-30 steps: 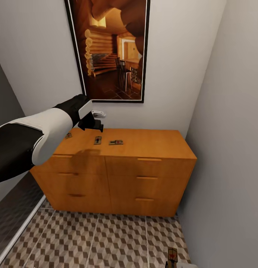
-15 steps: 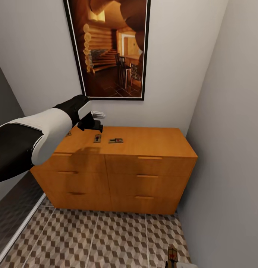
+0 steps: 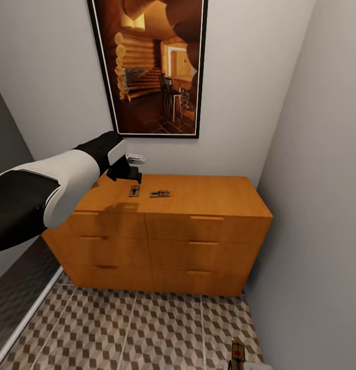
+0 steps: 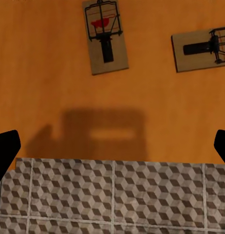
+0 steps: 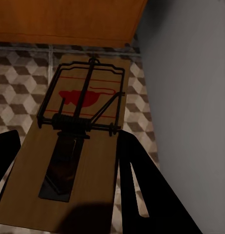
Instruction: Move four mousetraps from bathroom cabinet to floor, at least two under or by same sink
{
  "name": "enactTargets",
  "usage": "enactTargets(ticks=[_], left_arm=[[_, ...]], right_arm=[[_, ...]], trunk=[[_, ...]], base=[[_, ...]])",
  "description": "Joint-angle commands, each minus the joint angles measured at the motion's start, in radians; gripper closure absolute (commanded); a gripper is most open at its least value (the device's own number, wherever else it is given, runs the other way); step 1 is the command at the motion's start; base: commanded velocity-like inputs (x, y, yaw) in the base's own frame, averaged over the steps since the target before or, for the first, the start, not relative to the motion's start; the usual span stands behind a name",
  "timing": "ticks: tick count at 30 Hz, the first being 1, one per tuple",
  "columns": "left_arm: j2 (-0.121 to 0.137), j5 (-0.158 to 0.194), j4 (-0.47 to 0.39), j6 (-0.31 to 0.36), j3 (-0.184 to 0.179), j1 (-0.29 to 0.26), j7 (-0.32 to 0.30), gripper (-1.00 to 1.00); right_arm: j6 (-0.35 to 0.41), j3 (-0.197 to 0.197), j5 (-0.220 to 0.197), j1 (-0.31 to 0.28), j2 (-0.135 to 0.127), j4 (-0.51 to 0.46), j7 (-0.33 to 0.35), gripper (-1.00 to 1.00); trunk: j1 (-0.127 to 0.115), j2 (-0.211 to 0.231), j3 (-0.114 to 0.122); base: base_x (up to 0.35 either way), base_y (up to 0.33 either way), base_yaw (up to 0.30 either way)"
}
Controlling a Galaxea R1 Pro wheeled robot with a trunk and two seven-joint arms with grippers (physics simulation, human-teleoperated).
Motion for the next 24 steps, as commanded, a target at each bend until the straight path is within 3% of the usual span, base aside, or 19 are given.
enactTargets(ticks=[1, 24], left_arm=[[0.0, 0.011, 0.0, 0.003, -0.001, -0.001, 0.01, -1.0], [0.0, 0.011, 0.029, 0.0, -0.001, 0.0, 0.01, -1.0]], right_arm=[[-0.002, 0.008, -0.003, -0.001, 0.0, 0.001, -0.004, 1.0], [-0.001, 0.008, -0.003, -0.001, 0.0, 0.002, -0.004, 1.0]], trunk=[[0.0, 0.0, -0.001], [0.0, 0.0, -0.002]], base=[[0.061, 0.0, 0.0], [0.077, 0.0, 0.0]])
